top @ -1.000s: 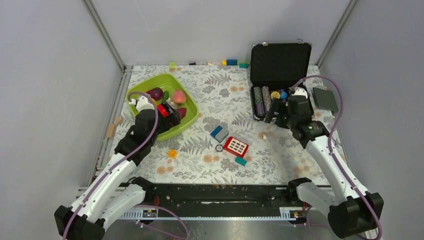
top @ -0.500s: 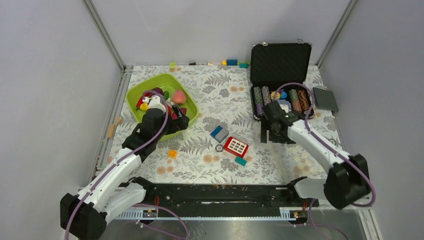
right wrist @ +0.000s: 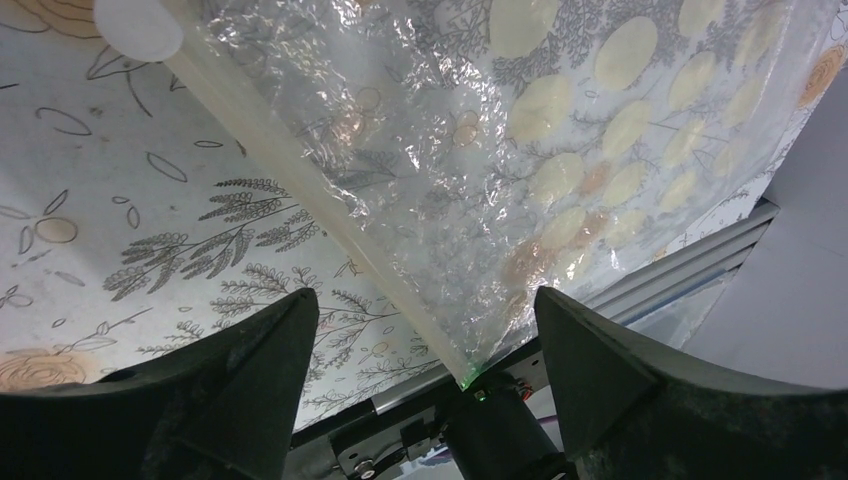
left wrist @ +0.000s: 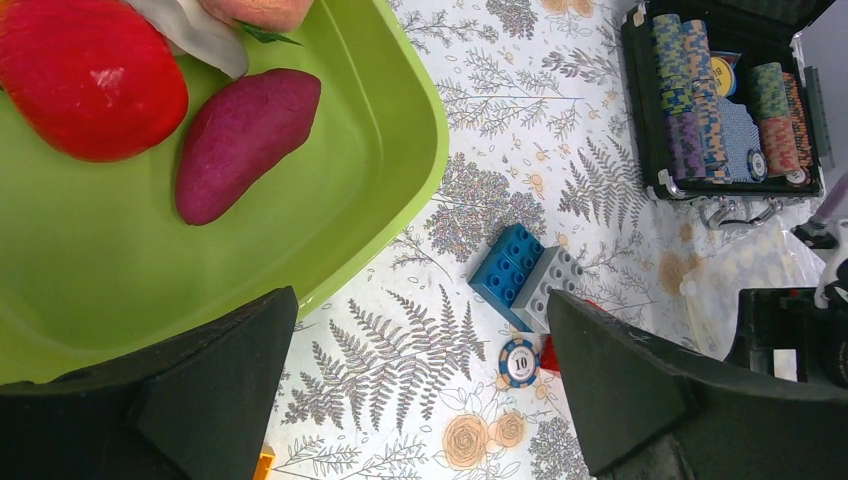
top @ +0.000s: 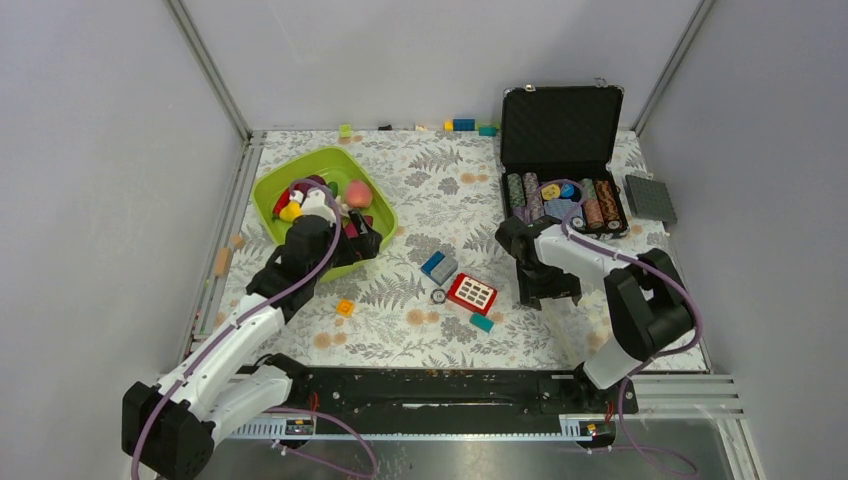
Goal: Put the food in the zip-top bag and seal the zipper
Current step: Pick up the zipper food storage bag at the center of the board.
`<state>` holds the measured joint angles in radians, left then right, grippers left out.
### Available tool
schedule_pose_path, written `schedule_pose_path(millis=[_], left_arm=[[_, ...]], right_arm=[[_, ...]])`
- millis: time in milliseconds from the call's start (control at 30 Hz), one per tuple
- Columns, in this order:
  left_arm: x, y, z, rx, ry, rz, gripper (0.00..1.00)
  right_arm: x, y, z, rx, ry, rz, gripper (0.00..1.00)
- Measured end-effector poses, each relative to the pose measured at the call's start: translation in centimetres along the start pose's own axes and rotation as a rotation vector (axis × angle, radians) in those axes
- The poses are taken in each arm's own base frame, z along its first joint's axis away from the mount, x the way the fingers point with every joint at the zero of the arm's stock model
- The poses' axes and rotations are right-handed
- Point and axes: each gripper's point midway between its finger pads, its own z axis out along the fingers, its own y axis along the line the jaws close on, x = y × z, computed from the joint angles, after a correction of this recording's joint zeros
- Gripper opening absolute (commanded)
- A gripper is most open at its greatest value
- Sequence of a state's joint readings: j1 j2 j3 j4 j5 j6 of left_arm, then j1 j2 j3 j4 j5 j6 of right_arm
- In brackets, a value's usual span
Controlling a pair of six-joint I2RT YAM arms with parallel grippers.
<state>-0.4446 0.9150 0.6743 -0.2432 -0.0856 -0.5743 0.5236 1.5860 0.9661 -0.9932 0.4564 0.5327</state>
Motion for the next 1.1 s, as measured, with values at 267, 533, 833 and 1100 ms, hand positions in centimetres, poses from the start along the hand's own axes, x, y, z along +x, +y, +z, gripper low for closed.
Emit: schedule_pose_path(millis=[267,533,833,1100], left_arm=[[0.5,0.3,0.4,-0.004,0.008,0.003,0.99],[0.9,0.1,0.9,0.005,0.026,0.003,0.99],[1.3,0.1,0.9,0.011,0.037,0.003,0.99],[1.5,0.3,0.9,0.009,0.041,0.004,0.99]], right_arm=[[0.6,0.3,1.8,0.068,0.071,-0.038,0.75],[-0.4,0.4,2.2,0.112,0.064,-0.034,0.41],[-0.9,0.4,2.5,0.133,0.054,-0.038,0.14],[-1.0,0.3,2.4,0.133,0.047,-0.040,0.00]])
